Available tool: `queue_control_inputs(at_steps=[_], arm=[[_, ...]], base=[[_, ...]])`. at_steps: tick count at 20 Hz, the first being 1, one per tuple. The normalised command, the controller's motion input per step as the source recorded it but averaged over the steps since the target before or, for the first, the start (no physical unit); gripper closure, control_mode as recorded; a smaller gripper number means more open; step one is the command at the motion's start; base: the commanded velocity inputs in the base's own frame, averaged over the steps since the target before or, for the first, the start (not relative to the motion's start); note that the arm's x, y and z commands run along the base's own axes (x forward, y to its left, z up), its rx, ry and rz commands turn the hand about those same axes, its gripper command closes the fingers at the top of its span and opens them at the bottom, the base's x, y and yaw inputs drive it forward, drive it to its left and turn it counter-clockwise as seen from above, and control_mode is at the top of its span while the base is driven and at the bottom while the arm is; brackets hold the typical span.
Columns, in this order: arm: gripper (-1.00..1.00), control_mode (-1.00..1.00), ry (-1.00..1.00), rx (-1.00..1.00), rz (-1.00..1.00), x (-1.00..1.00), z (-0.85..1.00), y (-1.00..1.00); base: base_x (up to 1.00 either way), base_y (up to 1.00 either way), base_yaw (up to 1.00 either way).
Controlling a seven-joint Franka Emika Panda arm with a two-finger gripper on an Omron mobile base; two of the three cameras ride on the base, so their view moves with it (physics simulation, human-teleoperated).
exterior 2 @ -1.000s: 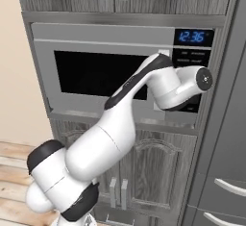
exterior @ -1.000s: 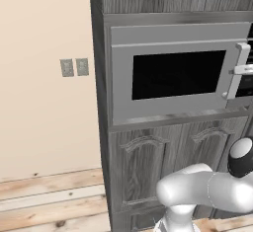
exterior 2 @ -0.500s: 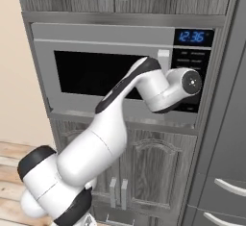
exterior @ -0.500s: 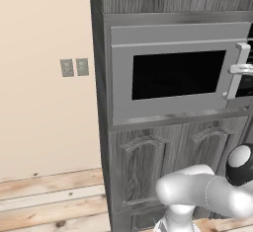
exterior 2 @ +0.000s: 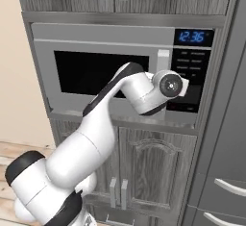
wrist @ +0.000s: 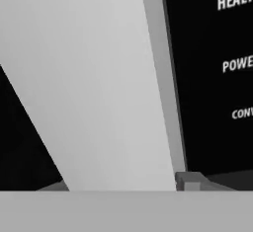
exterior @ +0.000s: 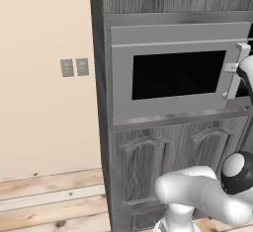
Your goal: Retrieve the reheated potato from the microwave, then place the potato, cheese, and condiment on the cutting board.
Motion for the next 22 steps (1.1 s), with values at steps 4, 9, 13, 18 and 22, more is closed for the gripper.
queue_control_inputs(at_steps=[4,9,13,18,22], arm=[[1.00,-1.00,0.03,0.00,-0.13,-0.11,-0.05,0.31],[1.00,-1.00,0.07,0.00,-0.10,-0.38,0.00,0.25],[1.00,-1.00,0.06,0.00,-0.13,-0.46,0.00,0.22],[1.00,-1.00,0.03,0.00,-0.18,-0.61,0.00,0.16],[1.00,-1.00,0.08,0.00,-0.26,-0.67,0.00,0.15]], base=[[0.00,0.00,0.00],[0.00,0.00,0.00],[0.00,0.00,0.00],[0.00,0.00,0.00],[0.00,0.00,0.00]])
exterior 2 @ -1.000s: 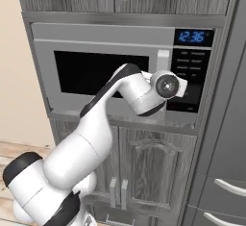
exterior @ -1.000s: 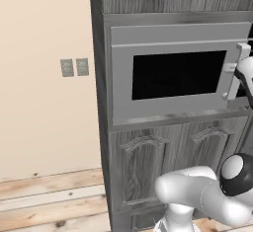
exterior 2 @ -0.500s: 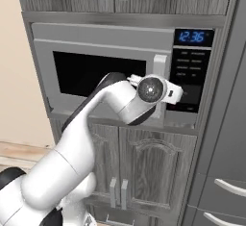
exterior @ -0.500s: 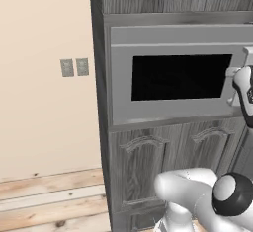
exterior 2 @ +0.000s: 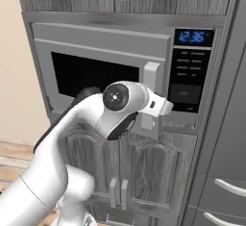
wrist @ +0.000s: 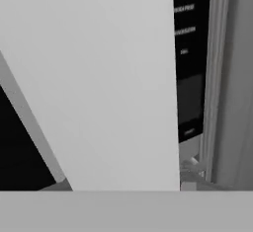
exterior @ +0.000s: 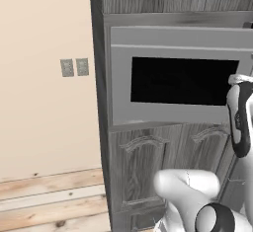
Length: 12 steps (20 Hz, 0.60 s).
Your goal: Retrieve the reheated potato from the microwave, then place the potato, cheese, and condiment on the cutting board.
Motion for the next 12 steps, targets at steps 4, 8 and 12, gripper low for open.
queue_control_inputs(at_steps=[4,8,12], arm=[[1.00,-1.00,0.08,0.00,-0.26,-0.69,0.01,0.14],[1.00,-1.00,0.12,0.00,-0.23,-0.69,0.04,0.11],[1.00,-1.00,0.12,0.00,-0.17,-0.72,0.05,0.07]], base=[[0.00,0.00,0.00],[0.00,0.00,0.00],[0.00,0.00,0.00]])
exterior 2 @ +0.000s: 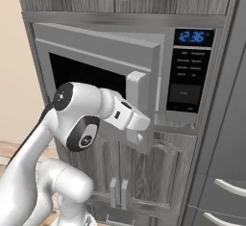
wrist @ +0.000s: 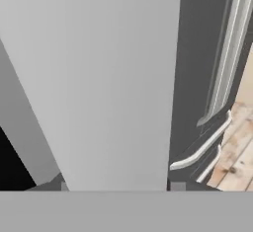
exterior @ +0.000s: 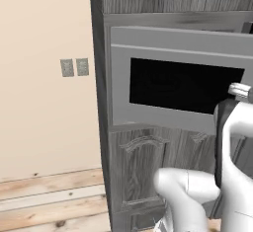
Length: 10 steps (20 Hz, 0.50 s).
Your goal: Retrieve the reheated potato from the microwave, then place the potato, cheese, and condiment on the cutting board.
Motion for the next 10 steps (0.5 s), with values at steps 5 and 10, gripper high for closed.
queue_control_inputs(at_steps=[5,10], arm=[[1.00,-1.00,0.09,0.00,-0.14,-0.75,0.05,0.05],[1.00,-1.00,0.05,0.00,-0.08,-0.70,0.08,0.11]], base=[[0.00,0.00,0.00],[0.00,0.00,0.00]])
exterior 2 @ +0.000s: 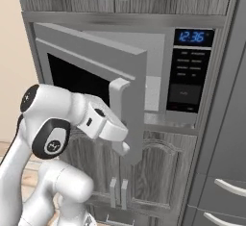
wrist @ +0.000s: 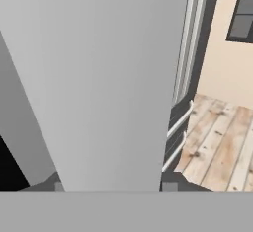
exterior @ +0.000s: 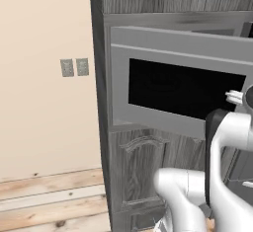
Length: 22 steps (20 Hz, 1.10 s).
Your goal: Retrieve the reheated potato from the microwave, then place the potato, cheese, and condiment on the cutting board.
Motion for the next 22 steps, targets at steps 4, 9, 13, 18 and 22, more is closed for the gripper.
queue_control_inputs(at_steps=[4,9,13,18,22], arm=[[1.00,-1.00,0.02,0.00,-0.02,-0.60,0.13,0.18],[1.00,-1.00,0.00,0.00,0.00,-0.55,0.11,0.25],[1.00,-1.00,0.01,0.00,0.00,-0.47,0.06,0.29],[1.00,-1.00,0.00,0.00,0.00,-0.42,0.04,0.29],[1.00,-1.00,0.00,0.00,0.00,-0.35,0.00,0.32]], base=[[0.00,0.00,0.00],[0.00,0.00,0.00],[0.00,0.00,0.00],[0.00,0.00,0.00],[0.00,0.00,0.00]])
